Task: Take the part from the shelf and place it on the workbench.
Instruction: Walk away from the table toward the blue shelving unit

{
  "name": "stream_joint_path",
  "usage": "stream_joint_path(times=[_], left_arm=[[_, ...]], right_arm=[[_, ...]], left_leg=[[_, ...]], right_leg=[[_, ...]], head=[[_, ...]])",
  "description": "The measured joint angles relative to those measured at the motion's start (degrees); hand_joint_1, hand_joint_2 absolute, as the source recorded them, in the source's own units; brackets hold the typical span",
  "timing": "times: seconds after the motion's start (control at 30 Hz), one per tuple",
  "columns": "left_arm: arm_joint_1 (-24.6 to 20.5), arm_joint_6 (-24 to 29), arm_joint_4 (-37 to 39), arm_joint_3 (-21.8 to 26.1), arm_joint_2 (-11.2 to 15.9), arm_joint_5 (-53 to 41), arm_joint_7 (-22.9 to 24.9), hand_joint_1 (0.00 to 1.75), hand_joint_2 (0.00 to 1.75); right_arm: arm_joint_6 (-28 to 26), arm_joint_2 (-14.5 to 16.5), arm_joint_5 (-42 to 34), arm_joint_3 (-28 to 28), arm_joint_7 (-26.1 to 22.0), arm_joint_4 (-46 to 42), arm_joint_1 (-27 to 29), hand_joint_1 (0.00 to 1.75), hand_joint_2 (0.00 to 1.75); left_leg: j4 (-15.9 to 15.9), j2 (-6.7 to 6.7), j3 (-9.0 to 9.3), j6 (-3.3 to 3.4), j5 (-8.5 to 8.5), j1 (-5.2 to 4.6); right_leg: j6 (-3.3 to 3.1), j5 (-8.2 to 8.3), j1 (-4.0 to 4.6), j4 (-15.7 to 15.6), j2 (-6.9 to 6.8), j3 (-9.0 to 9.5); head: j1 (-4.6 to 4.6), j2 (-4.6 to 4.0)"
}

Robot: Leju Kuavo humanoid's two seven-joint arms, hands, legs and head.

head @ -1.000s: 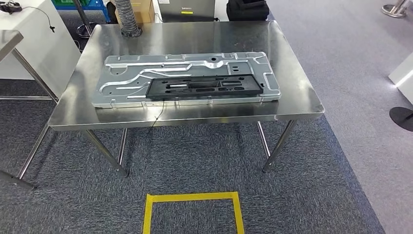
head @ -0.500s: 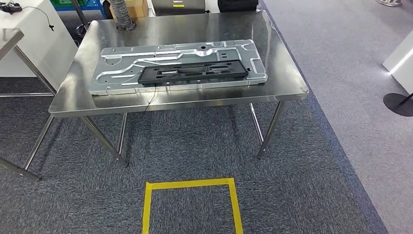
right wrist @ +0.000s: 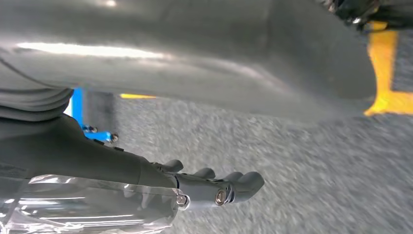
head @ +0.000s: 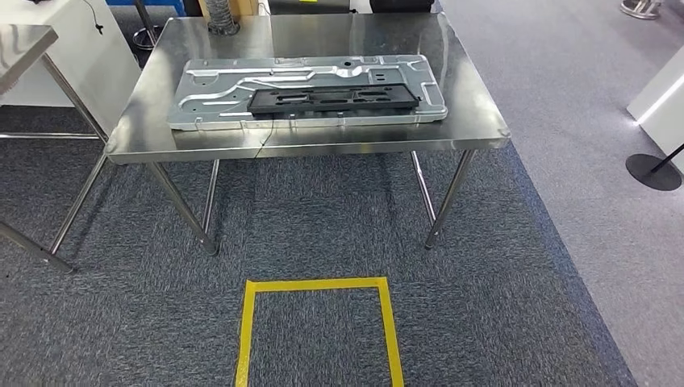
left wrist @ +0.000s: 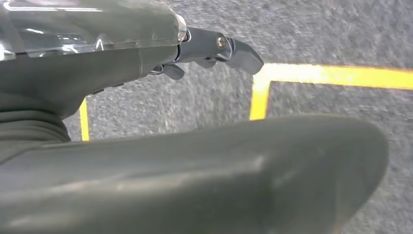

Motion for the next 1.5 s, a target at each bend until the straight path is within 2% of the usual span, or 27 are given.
stream_joint_path(times=[0.03, 0.07, 0.13, 0.2, 0.27, 0.3, 0.4, 0.47, 0.53, 0.57, 0.6, 0.67, 0.73, 0.77, 0.83, 0.9, 0.97, 1.03, 1.1, 1.13, 1.17, 1.23, 1.27, 1.33, 1.37, 1.4, 1.5], left_arm=[[0.02, -0.03, 0.00, 0.00, 0.01, -0.09, -0.02, 0.00, 0.00], [0.05, -0.06, 0.00, 0.00, 0.01, -0.18, -0.03, 0.00, 0.00], [0.08, -0.11, 0.00, -0.01, -0.03, -0.32, -0.05, 0.00, 0.00], [0.06, -0.14, 0.00, -0.01, -0.09, -0.46, -0.07, 0.00, 0.00], [0.03, -0.14, 0.00, -0.01, -0.15, -0.62, -0.09, 0.00, 0.00], [0.02, -0.14, 0.00, -0.01, -0.17, -0.69, -0.11, 0.00, 0.00], [0.07, -0.05, 0.00, -0.01, -0.17, -0.73, -0.12, 0.00, 0.00], [0.21, 0.12, 0.00, 0.00, -0.16, -0.58, 0.03, 0.00, 0.00], [0.31, 0.23, 0.00, 0.02, -0.18, -0.40, 0.24, 0.00, 0.00], [0.34, 0.26, 0.00, 0.03, -0.19, -0.35, 0.31, 0.00, 0.00], [0.35, 0.33, 0.00, 0.05, -0.19, -0.34, 0.41, 0.00, 0.00], [0.34, 0.54, 0.00, 0.09, -0.17, -0.34, 0.63, 0.00, 0.00], [0.25, 0.82, -0.01, 0.11, -0.14, -0.37, 0.85, 0.00, 0.00], [0.16, 0.94, -0.01, 0.11, -0.12, -0.41, 0.93, 0.00, 0.00], [0.01, 1.08, -0.01, 0.13, -0.09, -0.56, 1.13, 0.00, 0.00], [0.05, 1.12, 0.00, 0.13, -0.11, -0.67, 1.39, 0.00, 0.00], [0.07, 1.20, 0.00, 0.14, -0.15, -0.68, 1.68, 0.00, 0.00], [0.04, 1.27, 0.00, 0.17, -0.17, -0.70, 1.99, 0.00, 0.00], [0.14, 1.23, 0.00, 0.21, -0.18, -0.71, 2.24, 0.00, 0.87], [0.20, 1.20, 0.00, 0.22, -0.19, -0.71, 2.30, 0.00, 1.31], [0.23, 1.18, 0.00, 0.23, -0.22, -0.71, 2.33, 0.00, 1.75], [0.21, 1.15, -0.01, 0.26, -0.24, -0.75, 2.28, 0.00, 1.75], [0.17, 1.15, -0.01, 0.28, -0.19, -0.80, 2.17, 0.00, 1.75], [0.13, 1.14, -0.02, 0.33, -0.03, -0.94, 1.74, 0.00, 1.75], [0.14, 1.14, -0.02, 0.36, 0.01, -0.96, 1.56, 0.00, 1.75], [0.16, 1.15, -0.02, 0.41, 0.01, -0.93, 1.43, 0.00, 1.75], [0.18, 1.22, -0.02, 0.77, -0.01, -0.77, 1.34, 0.00, 1.75]], right_arm=[[0.09, 0.01, 0.01, 0.00, -0.05, 0.07, 0.03, 0.00, 0.00], [0.12, 0.00, 0.01, 0.00, -0.11, 0.13, 0.05, 0.00, 0.00], [0.13, -0.06, 0.01, 0.00, -0.25, 0.16, 0.05, 0.00, 0.00], [0.12, -0.16, 0.05, 0.00, -0.33, 0.16, 0.02, 0.00, 0.00], [0.08, -0.24, 0.17, 0.01, -0.37, 0.16, -0.14, 0.00, 0.00], [0.04, -0.26, 0.25, 0.01, -0.40, 0.16, -0.21, 0.00, 0.00], [-0.06, -0.28, 0.40, 0.02, -0.47, 0.21, -0.23, 0.00, 0.00], [-0.06, -0.31, 0.49, 0.02, -0.48, 0.26, -0.25, 0.00, 0.00], [0.09, -0.34, 0.61, 0.02, -0.45, 0.27, -0.22, 0.00, 0.00], [0.24, -0.34, 0.66, 0.02, -0.40, 0.28, -0.18, 0.00, 0.00], [0.41, -0.34, 0.68, 0.02, -0.32, 0.28, -0.16, 0.00, 0.00], [0.75, -0.34, 0.70, 0.02, 0.02, 0.29, -0.15, 0.00, 0.00], [1.04, -0.32, 0.70, 0.02, 0.82, 0.33, -0.15, 0.00, 0.00], [1.22, -0.31, 0.70, 0.02, 1.34, 0.37, -0.14, 0.00, 0.00], [1.53, -0.28, 0.69, 0.02, 2.30, 0.43, -0.14, 0.00, 0.00], [1.66, -0.34, 0.68, 0.01, 2.96, 0.44, -0.18, 0.00, 0.87], [1.73, -0.43, 0.67, -0.01, 3.48, 0.47, -0.16, 0.00, 1.75], [1.87, -0.46, 0.66, -0.03, 4.02, 0.56, -0.08, 0.00, 1.75], [1.98, -0.46, 0.62, -0.08, 4.49, 0.64, 0.02, 0.00, 1.75], [2.02, -0.48, 0.52, -0.12, 4.62, 0.66, 0.07, 0.00, 1.75], [2.07, -0.51, 0.32, -0.16, 4.63, 0.66, 0.10, 0.00, 1.75], [2.34, -0.55, -0.34, -0.38, 4.39, 0.69, 0.09, 0.00, 1.75], [2.43, -0.53, -0.61, -0.54, 4.28, 0.74, 0.05, 0.00, 1.75], [2.37, -0.42, -0.83, -0.86, 4.25, 0.83, -0.03, 0.00, 0.87], [2.24, -0.40, -0.84, -0.98, 4.26, 0.85, -0.03, 0.00, 0.44], [2.16, -0.40, -0.85, -1.10, 4.23, 0.85, -0.01, 0.00, 0.00], [2.15, -0.44, -1.07, -1.48, 4.08, 0.85, 0.04, 0.00, 1.31]], left_leg=[[0.05, 0.01, -0.93, 0.08, 0.70, -0.05], [0.13, 0.02, -1.90, 0.03, 1.41, -0.08], [0.48, 0.06, -3.82, -0.23, 2.70, -0.05], [1.12, 0.07, -5.57, -0.61, 3.68, 0.03], [1.93, 0.05, -6.82, -1.18, 4.43, -0.05], [2.17, 0.05, -7.16, -1.52, 4.83, -0.07], [2.47, -0.02, -7.78, -2.59, 5.47, 0.00], [5.47, -0.20, -9.02, -3.12, 2.12, 0.14], [12.27, -0.26, -11.00, -3.45, -3.28, 0.35], [15.81, -0.26, -11.78, -3.57, -4.80, 0.41], [18.16, -0.26, -11.97, -3.60, -4.96, 0.43], [16.82, -0.27, -9.39, -3.29, -2.45, 0.41], [8.58, -0.26, -3.40, -2.51, -0.55, 0.19], [4.56, -0.25, -0.79, -2.17, -0.59, 0.06], [0.52, -0.22, 1.35, -1.74, -1.34, -0.25], [-0.31, -0.16, 1.12, -1.28, -0.96, -0.14], [-0.82, -0.05, 0.78, -0.61, -0.22, 0.15], [-0.82, 0.01, 0.13, -0.23, 0.25, 0.14], [-0.51, 0.03, -0.53, -0.22, 0.49, 0.08], [-0.27, 0.02, -0.77, -0.27, 0.53, 0.14], [0.04, 0.00, -0.95, -0.35, 0.49, 0.24], [1.12, -0.08, -1.36, -0.72, 0.07, 0.26], [1.85, -0.15, -1.70, -0.96, -0.24, 0.18], [2.84, -0.28, -2.36, -1.37, -0.63, -0.18], [2.99, -0.31, -2.51, -1.47, -0.64, -0.14], [2.93, -0.32, -2.56, -1.60, -0.55, -0.13], [2.75, -0.34, -2.59, -1.93, -0.36, 0.12]], right_leg=[[0.22, -2.66, -0.11, 3.85, 0.02, -0.93], [0.40, -3.98, -0.19, 7.21, 0.03, -1.44], [0.60, -2.40, -0.27, 9.20, 0.03, -0.08], [0.60, 0.76, -0.42, 3.38, 0.03, 5.20], [0.07, 0.49, -0.30, -5.52, 0.07, 11.30], [-0.36, -0.23, -0.15, -8.32, 0.10, 13.00], [-1.89, -0.02, -0.05, -9.68, 0.03, 12.79], [-2.93, 1.04, -0.22, -9.87, -0.13, 11.71], [-3.44, 2.05, -0.04, -9.83, -0.17, 10.41], [-3.47, 2.55, 0.09, -9.74, -0.17, 9.75], [-3.48, 2.99, 0.21, -9.59, -0.18, 9.06], [-3.38, 3.72, 0.42, -9.18, -0.15, 7.78], [-3.16, 4.24, 0.64, -8.75, -0.12, 6.92], [-2.94, 4.47, 0.73, -8.59, -0.15, 6.65], [-2.30, 4.96, 0.78, -8.43, -0.28, 6.25], [-1.60, 5.19, 0.71, -8.23, -0.30, 5.99], [-1.01, 3.12, 0.58, -5.48, -0.10, 4.73], [-0.45, -1.25, 0.20, 1.89, 0.09, 1.48], [0.04, -3.79, -0.17, 8.40, 0.14, -1.14], [0.24, -3.42, -0.35, 8.77, 0.13, -1.00], [0.59, -1.99, -0.60, 6.60, 0.12, 0.38], [1.89, 1.24, -1.32, -1.60, 0.18, 4.97], [1.67, 2.19, -1.55, -4.81, 0.35, 6.56], [0.75, 2.20, -1.56, -6.83, 0.65, 7.33], [-0.07, 2.40, -1.46, -6.74, 0.69, 7.14], [-0.03, 2.38, -1.36, -6.68, 0.66, 7.06], [-0.29, 2.43, -1.08, -6.66, 0.67, 6.96]], head=[[0.00, 0.00], [0.00, 0.00], [0.00, 0.00], [0.00, 0.00], [0.00, 0.01], [0.00, 0.01], [0.00, 0.00], [0.00, 0.00], [0.00, 0.00], [0.00, 0.00], [0.00, 0.00], [0.00, 0.00], [0.00, 0.00], [0.00, 0.01], [0.00, 0.01], [0.00, 0.00], [0.00, 0.00], [0.00, 0.00], [0.00, 0.00], [0.00, 0.00], [0.00, 0.00], [0.01, 0.00], [-0.01, 0.00], [-0.03, 0.01], [-0.04, 0.01], [-0.03, 0.01], [-0.03, 0.01]])
